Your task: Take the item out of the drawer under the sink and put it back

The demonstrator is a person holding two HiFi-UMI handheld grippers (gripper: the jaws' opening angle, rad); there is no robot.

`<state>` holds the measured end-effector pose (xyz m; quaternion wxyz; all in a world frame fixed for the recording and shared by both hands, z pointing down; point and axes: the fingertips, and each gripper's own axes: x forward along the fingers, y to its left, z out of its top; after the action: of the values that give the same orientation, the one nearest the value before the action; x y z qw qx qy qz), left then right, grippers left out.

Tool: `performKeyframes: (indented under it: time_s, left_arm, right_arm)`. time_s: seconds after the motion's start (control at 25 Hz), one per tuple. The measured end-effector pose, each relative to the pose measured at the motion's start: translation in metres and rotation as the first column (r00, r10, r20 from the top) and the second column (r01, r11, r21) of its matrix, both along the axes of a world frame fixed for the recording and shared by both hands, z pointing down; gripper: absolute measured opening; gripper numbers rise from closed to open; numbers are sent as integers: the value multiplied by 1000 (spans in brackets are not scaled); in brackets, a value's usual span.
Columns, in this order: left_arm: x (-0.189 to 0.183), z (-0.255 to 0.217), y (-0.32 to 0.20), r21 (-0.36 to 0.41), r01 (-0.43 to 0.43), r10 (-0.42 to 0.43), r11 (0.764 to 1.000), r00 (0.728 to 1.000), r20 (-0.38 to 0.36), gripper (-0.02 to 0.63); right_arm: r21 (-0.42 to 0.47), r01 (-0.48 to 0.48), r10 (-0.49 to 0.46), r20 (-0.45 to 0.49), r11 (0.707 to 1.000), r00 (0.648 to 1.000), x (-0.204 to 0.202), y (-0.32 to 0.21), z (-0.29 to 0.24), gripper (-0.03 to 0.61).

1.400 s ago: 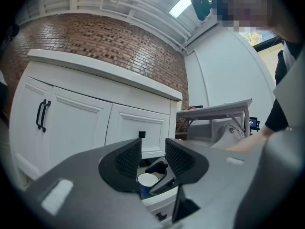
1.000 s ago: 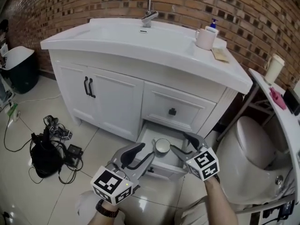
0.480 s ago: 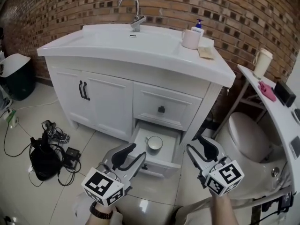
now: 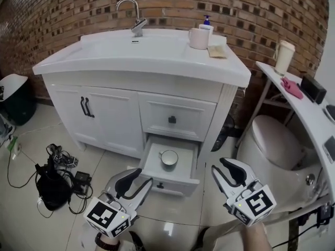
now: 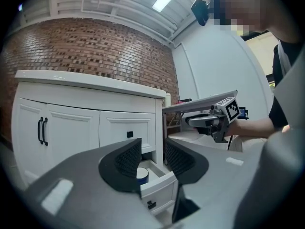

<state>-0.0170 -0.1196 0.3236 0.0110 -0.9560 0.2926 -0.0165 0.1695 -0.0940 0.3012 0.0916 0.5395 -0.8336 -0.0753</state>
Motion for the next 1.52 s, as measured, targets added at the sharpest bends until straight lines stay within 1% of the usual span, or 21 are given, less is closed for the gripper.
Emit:
performKeyframes:
  time_s: [0.2,0.44,0.72,1.08,1.16,1.52]
  left_arm:
    - [-8,2,-10,-5,18,-18,1000,1000,3,161]
    - [-1,7,-12,-16,0,0,1000,1000,4,161]
    - [3,6,-12,-6,-13,13,1000,1000,-8,161]
    - [4,6,-12,-11,-18,18,1000,1000,-8,161]
    - [5,6,-11,-12,-20,20,1000,1000,-7,161]
    - [5,7,-11,-12,-23,23,1000,1000,-4,161]
  right_arm:
    - [-7,-8,9,38,1000,999,4,-5,-3,117]
    - [-14,16,-14,101,1000,995,-4,-8,-5,117]
    - [-15,34,-32,83,999,996,-11,-10,-3,107]
    - [-20,29,-27,87,999,996,-11,-12,-2,103]
    - [-27,30,-27,88,999,996,-12,-13,-1,89]
    - [-33,26,-23,85,999,996,-13,-13,0,83]
